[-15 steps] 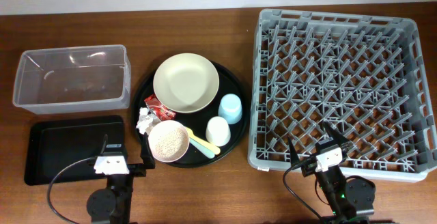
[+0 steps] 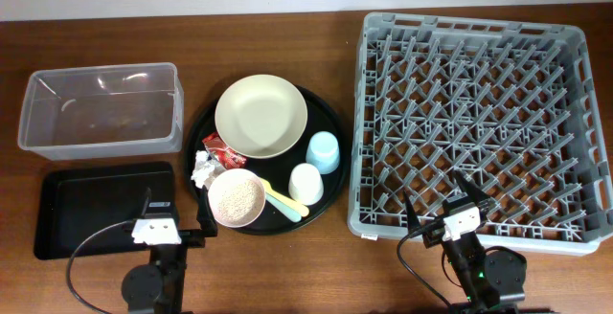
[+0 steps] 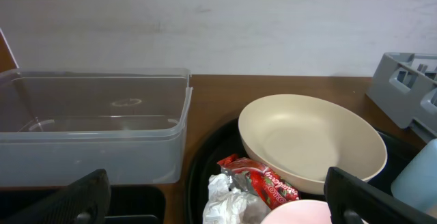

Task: Sort waste into correct bins and load items into the dishwasher rack

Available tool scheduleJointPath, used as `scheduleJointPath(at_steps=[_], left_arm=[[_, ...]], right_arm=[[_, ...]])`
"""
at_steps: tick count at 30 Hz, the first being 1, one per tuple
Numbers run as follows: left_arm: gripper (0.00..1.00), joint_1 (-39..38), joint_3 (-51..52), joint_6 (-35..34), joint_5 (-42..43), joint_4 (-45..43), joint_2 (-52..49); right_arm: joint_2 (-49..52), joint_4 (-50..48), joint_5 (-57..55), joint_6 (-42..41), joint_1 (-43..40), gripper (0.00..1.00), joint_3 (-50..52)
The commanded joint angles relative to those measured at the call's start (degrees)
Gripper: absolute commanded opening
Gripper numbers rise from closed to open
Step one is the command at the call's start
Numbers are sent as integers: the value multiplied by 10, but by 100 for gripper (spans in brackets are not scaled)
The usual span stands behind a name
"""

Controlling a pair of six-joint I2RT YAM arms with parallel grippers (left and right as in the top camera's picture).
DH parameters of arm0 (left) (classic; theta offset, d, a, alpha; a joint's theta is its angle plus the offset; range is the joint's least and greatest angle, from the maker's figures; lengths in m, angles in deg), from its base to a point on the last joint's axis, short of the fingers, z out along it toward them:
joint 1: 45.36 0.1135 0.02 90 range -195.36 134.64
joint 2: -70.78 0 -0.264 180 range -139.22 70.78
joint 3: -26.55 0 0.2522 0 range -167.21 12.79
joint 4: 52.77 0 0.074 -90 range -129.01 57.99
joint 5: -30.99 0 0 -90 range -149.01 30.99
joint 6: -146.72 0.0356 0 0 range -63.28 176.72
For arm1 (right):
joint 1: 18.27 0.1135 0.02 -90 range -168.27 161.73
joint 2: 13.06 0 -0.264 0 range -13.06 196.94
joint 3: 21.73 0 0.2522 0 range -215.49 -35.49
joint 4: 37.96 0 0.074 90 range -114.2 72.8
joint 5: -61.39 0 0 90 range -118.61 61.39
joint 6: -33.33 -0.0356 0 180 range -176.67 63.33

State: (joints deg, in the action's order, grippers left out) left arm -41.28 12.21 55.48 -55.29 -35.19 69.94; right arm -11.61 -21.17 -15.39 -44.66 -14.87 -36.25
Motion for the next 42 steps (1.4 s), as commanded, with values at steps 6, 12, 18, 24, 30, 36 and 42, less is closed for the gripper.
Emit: scheduleJointPath(at_steps=[6, 12, 18, 24, 30, 36, 42], left_arm=[[99, -3, 0, 9, 10, 3, 2], [99, -3, 0, 9, 10, 4, 2], [99, -3, 0, 9, 10, 3, 2], [99, -3, 0, 9, 10, -16, 2], [99, -3, -60, 9, 10, -23, -13], [99, -3, -228, 9, -3, 122, -145], [99, -3, -388, 9, 5, 209, -325]], right_arm=[[-3, 0, 7, -5, -4, 98, 4], [-3, 0, 7, -5, -4, 98, 4], [-3, -1, 7, -5, -4, 98, 4], [-3, -16, 29, -6, -4, 98, -21], [44, 50, 30, -101, -4, 98, -165], [219, 197, 55, -119, -4, 98, -353], [469, 375, 136, -119, 14, 98, -592]])
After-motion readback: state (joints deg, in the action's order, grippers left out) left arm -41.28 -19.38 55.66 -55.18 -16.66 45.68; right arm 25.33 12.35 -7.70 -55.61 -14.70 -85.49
